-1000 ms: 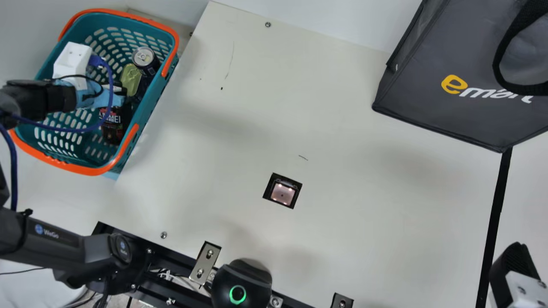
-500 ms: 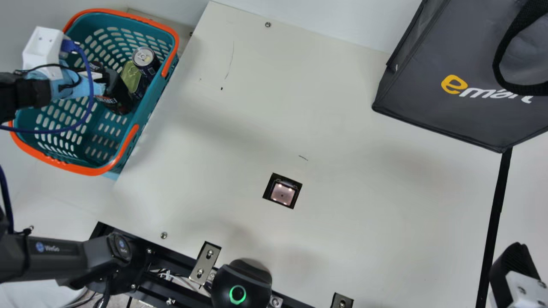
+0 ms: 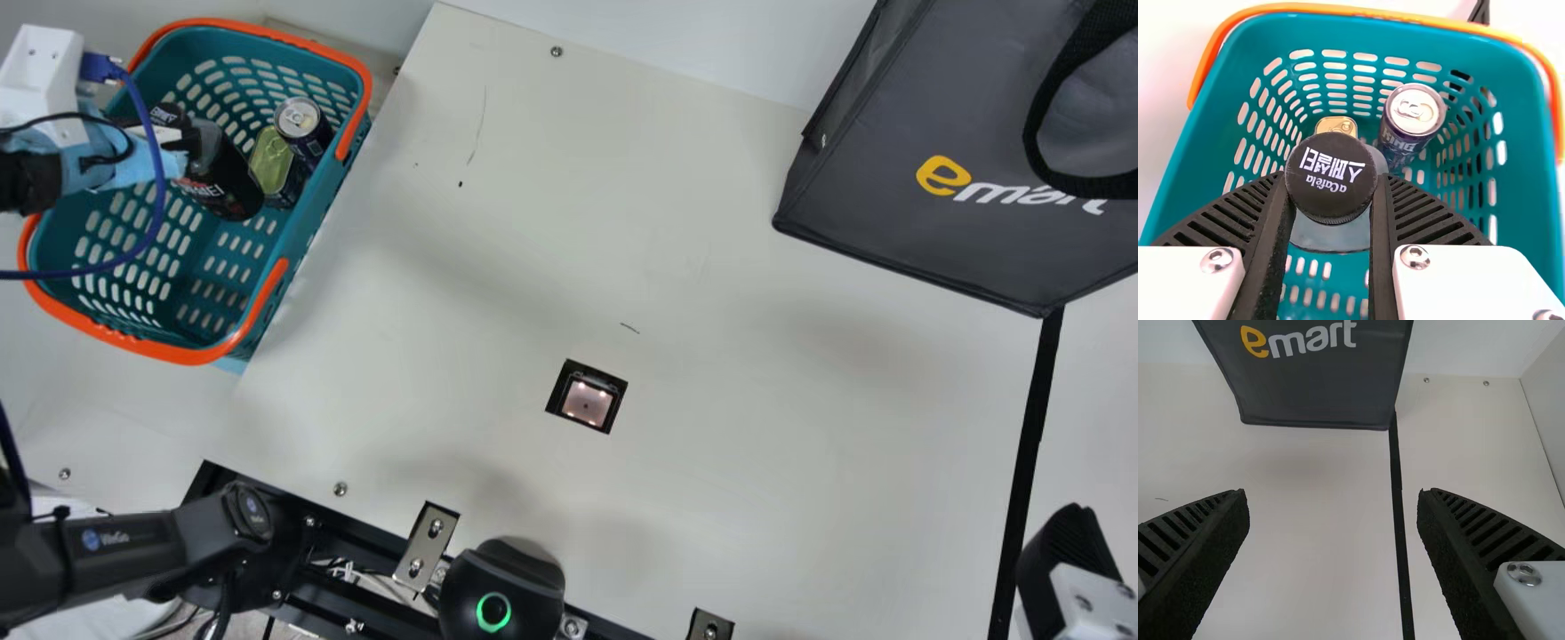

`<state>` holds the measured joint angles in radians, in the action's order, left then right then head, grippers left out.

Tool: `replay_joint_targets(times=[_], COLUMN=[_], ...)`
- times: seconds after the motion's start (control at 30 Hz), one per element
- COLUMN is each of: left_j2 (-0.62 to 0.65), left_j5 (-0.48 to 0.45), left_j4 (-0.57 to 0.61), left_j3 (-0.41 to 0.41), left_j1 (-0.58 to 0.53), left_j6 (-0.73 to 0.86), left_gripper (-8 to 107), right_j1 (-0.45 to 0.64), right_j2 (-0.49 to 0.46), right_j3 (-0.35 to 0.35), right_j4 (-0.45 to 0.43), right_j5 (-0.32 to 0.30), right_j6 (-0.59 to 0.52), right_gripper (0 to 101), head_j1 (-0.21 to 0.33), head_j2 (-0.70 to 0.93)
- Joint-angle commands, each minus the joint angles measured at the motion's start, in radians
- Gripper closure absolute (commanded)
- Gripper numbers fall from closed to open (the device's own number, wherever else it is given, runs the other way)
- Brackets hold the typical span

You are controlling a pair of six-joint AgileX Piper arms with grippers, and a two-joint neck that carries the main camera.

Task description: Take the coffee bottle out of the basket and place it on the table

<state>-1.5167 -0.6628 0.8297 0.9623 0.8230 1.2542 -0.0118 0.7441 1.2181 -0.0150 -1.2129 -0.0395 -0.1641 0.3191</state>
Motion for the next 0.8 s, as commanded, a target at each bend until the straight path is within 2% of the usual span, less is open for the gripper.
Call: replay_joint_targets(times=[0.0,0.33,0.77], left_j2=[0.045,0.149,0.183], left_j5=[-0.041,-0.172,-0.257], left_j4=[-0.013,-0.056,-0.074], left_j3=[0.010,0.105,0.240], left_j1=[0.002,-0.003,-0.041], left_j6=[-0.035,-0.134,-0.210], left_gripper=[89,89,89], right_j1=[0.000,0.000,0.000], right_j2=[0.000,0.000,0.000], right_j3=[0.000,0.000,0.000], right_j4=[0.000,0.000,0.000], right_j5=[0.000,0.000,0.000], right_j6=[0.000,0.000,0.000], right_gripper=[10,10,10], head_j1=[0.026,0.026,0.026], head_j2=[0.002,0.002,0.002])
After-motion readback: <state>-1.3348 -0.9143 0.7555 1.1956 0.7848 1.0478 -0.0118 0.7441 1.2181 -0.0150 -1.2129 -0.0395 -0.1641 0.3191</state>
